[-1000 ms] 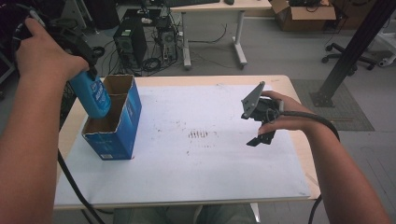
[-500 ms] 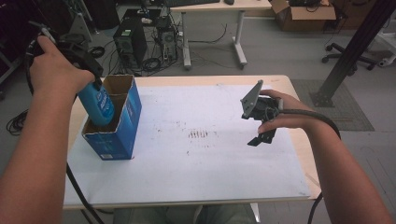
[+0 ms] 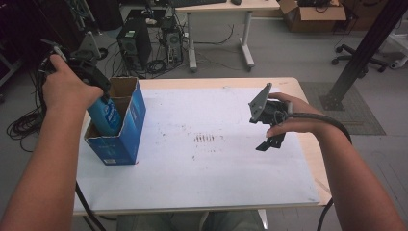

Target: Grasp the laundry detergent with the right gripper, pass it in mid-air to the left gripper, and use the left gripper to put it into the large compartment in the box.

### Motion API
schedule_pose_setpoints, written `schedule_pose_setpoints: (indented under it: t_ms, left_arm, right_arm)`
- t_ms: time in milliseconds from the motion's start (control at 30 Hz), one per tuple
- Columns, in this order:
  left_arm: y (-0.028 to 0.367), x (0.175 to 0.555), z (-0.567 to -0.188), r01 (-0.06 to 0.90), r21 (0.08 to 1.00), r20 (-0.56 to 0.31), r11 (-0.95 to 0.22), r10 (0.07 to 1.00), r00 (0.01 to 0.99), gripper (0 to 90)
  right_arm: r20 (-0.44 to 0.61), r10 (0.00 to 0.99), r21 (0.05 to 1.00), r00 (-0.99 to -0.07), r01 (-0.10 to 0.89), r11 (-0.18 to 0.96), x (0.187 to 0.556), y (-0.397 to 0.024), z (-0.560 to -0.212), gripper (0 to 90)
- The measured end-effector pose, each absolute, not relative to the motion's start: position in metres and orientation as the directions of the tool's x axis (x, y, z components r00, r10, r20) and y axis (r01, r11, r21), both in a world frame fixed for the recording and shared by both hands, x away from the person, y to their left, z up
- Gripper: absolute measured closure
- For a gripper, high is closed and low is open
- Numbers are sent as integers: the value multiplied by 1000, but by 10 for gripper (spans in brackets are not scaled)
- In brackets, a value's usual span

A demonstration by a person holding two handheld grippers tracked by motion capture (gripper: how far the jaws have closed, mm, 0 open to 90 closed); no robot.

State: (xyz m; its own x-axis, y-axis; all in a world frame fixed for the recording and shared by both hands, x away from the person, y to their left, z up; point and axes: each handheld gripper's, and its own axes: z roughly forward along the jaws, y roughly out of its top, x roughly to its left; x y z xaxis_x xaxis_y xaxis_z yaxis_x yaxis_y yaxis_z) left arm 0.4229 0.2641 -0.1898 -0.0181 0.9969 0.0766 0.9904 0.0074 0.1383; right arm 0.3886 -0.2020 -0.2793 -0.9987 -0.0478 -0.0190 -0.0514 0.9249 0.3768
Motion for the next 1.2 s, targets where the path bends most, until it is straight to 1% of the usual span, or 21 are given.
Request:
schedule_pose_setpoints:
  t_ms: [200,433,700,1200]
  left_arm:
    - [265,423,-209,991,136,74,8,997,-19,383]
    - [263,423,-224,990,140,93,-4,996,-9,383]
    - [261,423,-239,991,132,83,-15,997,4,383]
    - [257,424,-257,991,130,91,-25,996,13,383]
  right_arm:
    - [-21,-50,373,-999,-54,926,389,-202,-279,33]
    - [-19,-52,373,-998,-55,926,388,-202,-280,33]
    - [-14,-53,376,-998,-55,925,388,-201,-282,33]
    - [-9,-51,378,-999,-50,924,387,-201,-285,33]
